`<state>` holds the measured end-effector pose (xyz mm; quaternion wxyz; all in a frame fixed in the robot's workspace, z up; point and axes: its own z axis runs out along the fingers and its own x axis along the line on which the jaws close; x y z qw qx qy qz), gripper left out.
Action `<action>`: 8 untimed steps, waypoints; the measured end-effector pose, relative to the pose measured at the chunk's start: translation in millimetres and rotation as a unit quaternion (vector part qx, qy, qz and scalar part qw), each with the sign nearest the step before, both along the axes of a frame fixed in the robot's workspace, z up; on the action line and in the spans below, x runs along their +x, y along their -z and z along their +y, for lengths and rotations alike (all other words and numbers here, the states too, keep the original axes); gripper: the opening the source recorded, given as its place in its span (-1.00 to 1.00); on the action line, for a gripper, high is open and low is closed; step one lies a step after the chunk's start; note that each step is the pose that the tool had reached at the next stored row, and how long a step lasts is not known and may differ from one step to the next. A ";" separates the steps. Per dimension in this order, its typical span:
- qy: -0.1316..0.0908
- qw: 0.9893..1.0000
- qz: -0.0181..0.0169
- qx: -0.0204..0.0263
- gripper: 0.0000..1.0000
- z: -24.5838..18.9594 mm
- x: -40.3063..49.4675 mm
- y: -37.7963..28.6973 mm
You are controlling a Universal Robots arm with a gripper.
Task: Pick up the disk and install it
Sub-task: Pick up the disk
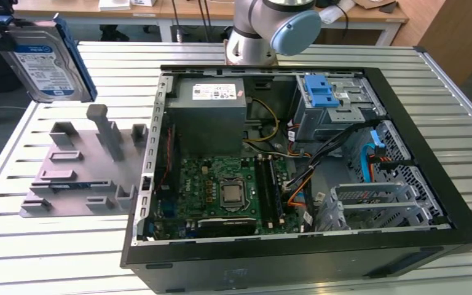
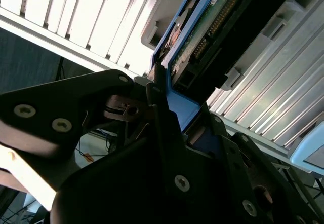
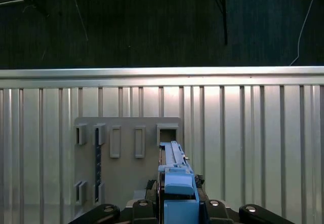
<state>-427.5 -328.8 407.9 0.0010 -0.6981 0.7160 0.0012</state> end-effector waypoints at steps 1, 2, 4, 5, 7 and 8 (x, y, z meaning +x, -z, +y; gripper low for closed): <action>0.000 1.000 0.000 0.000 -0.27 0.0 0.0 -0.7; 0.000 1.000 0.000 0.000 -0.27 0.0 0.0 -1.5; 0.000 1.000 0.000 0.000 -0.27 0.0 0.0 -3.0; 0.000 1.000 0.000 0.000 -0.27 0.0 0.0 -3.7; 0.000 1.000 0.000 0.000 -0.27 0.0 0.0 -5.2; 0.000 1.000 0.000 0.000 -0.27 0.0 0.0 -5.9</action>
